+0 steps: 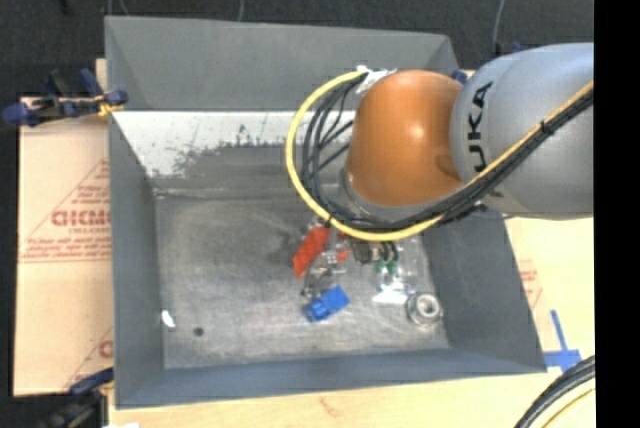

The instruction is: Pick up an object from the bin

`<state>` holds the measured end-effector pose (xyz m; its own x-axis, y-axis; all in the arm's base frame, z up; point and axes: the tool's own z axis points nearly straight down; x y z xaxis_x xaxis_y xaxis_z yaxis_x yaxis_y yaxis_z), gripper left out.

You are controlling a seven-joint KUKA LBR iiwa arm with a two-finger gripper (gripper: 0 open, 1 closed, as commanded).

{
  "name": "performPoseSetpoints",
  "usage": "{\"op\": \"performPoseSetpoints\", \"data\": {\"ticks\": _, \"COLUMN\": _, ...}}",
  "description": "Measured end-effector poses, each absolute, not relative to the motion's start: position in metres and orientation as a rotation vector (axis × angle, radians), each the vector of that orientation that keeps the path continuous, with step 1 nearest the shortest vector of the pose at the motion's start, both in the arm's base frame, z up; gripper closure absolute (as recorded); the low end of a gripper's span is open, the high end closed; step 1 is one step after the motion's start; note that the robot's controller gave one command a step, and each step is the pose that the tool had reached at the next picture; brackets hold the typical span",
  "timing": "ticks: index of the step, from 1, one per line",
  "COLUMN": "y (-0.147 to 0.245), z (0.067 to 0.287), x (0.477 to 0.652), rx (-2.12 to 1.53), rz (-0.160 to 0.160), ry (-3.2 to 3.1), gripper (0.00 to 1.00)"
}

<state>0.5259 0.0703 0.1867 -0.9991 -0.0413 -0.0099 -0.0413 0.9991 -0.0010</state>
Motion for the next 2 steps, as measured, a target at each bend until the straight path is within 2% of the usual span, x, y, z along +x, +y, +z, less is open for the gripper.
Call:
{"op": "performPoseSetpoints", "data": {"ticks": 1, "y": 0.070, "z": 0.199, "x": 0.526, "rx": -0.092, "rz": -0.001, "ry": 3.134, "gripper": 1.00}}
{"op": "performPoseSetpoints", "data": {"ticks": 2, "y": 0.059, "z": 0.250, "x": 0.531, "rx": -0.053, "rz": 0.001, "ry": 3.132, "gripper": 1.00}}
